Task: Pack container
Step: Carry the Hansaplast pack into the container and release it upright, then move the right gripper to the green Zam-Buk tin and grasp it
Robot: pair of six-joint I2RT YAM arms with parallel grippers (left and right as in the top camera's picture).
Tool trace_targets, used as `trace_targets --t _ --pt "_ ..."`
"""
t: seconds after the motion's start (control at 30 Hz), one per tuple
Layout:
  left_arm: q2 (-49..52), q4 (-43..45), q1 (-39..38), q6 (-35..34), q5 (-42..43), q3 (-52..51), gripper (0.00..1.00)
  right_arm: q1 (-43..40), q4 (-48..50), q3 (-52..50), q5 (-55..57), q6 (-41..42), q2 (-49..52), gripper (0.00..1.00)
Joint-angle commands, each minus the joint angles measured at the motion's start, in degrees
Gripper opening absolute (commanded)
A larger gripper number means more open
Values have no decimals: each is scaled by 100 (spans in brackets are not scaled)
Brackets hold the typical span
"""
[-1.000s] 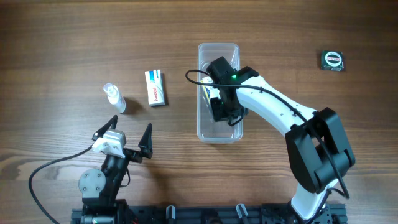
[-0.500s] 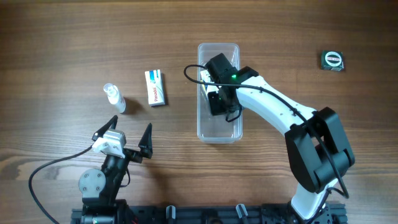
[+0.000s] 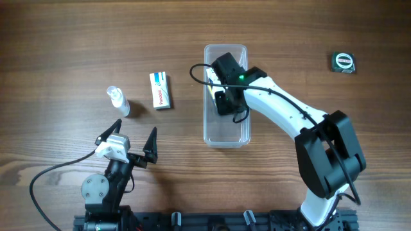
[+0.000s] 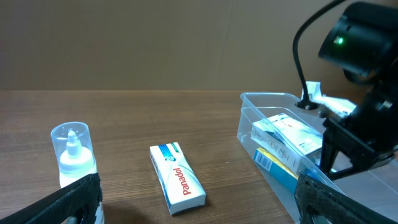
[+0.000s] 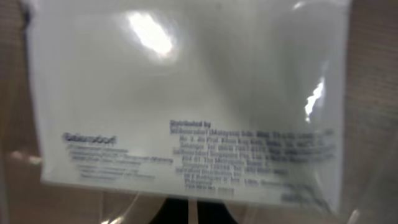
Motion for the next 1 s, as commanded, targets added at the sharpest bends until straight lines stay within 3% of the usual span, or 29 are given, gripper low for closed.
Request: trace_targets --t 0.0,0.17,0.27,0.3,0.33,0.37,0.5,0.6,0.8,0.97 --pt "-35 -15 37 83 87 -26 100 7 -444 610 120 42 -116 9" --pt "-35 -15 37 83 87 -26 100 -11 -1294 1423 122 9 -616 16" --pt "-35 -15 37 83 87 -26 100 -295 -1572 1808 212 -111 -1137 34" --pt "-35 -15 37 83 87 -26 100 -503 -1578 1816 404 -111 -1353 60" --pt "-35 -15 37 83 87 -26 100 -822 -1582 1816 667 -114 -1565 93" --pt "-35 -15 37 83 87 -26 100 -1147 -1580 1816 793 -122 -1707 100" --pt "-35 -15 37 83 87 -26 100 -2636 -1292 1812 848 -942 -1816 100" --pt "-35 -15 37 83 87 -26 100 -3429 -1169 1812 835 -1014 -1775 100" --pt "-35 -15 37 83 87 -26 100 -4144 -39 1808 811 -1976 -1222 100" --pt "-35 -15 37 83 87 -26 100 -4811 645 1808 367 -2291 20 100"
